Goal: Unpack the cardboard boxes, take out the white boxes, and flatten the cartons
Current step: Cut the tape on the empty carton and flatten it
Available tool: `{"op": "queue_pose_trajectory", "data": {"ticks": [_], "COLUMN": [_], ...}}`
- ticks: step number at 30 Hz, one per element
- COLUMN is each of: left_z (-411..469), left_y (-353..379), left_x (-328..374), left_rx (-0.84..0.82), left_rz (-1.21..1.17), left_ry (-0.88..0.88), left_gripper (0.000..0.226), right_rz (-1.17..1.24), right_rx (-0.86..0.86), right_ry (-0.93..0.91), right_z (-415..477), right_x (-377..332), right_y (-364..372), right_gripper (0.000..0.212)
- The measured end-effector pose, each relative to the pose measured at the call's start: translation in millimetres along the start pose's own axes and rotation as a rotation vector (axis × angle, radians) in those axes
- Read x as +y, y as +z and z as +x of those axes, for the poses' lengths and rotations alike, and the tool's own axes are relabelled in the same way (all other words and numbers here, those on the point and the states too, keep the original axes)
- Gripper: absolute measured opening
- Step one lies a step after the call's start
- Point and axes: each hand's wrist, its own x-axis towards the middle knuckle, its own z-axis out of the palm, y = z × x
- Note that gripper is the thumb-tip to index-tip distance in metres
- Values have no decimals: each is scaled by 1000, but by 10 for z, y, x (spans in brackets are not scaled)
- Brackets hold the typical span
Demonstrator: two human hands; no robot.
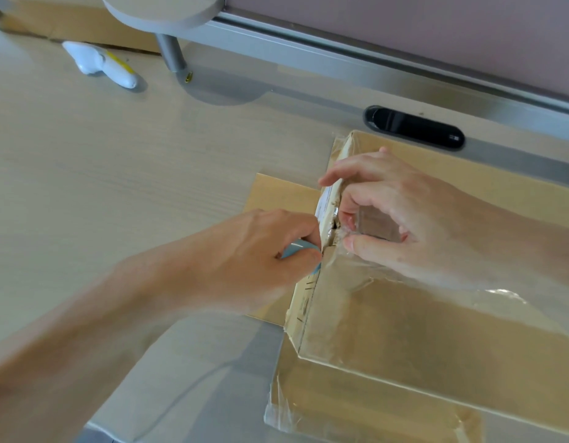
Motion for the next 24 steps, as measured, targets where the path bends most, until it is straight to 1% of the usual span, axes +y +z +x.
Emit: {"op": "queue_pose_trajectory", "data": {"ticks": [3, 5, 6, 8, 11, 13, 15, 17, 18, 21, 23, 24], "left_z": [-48, -51, -44, -19, 16, 83, 177, 282, 344, 554, 688, 739], "left_y": [-26, -45, -41, -29, 9, 76, 180, 321, 406, 682, 860, 936], "left_x": [-66, -111, -144, -131, 104, 332, 589, 871, 1006, 1360, 1536, 1605], "left_rx": [37, 137, 206, 320, 381, 388, 360, 313, 293, 248, 232, 231], "left_rz": [-137, -219, -238, -188, 31, 108, 143, 209, 242, 277, 290, 294], "left_ry": [-18, -42, -53, -7, 199, 308, 362, 429, 469, 522, 533, 541], "left_gripper": [21, 16, 14, 14, 19, 21, 22, 21, 20, 19, 19, 18], "right_rz": [94, 201, 282, 394, 426, 450, 456, 443, 483, 799, 995, 1060], "right_rx": [32, 115, 181, 305, 422, 509, 590, 636, 640, 656, 689, 688], "right_ry": [3, 26, 66, 166, 337, 508, 725, 890, 962, 1163, 1208, 1193], "right_z": [-55, -222, -325, -573, -976, -1301, -1646, -1975, -2116, -2375, -2440, -2447], "right_x": [-59, -113, -146, -194, -119, -21, 72, 153, 190, 230, 255, 268], "right_y": [-24, -39, -35, -63, 6, 108, 217, 331, 392, 528, 584, 604], "right_gripper": [57, 67, 68, 60, 56, 57, 61, 69, 75, 86, 81, 72]}}
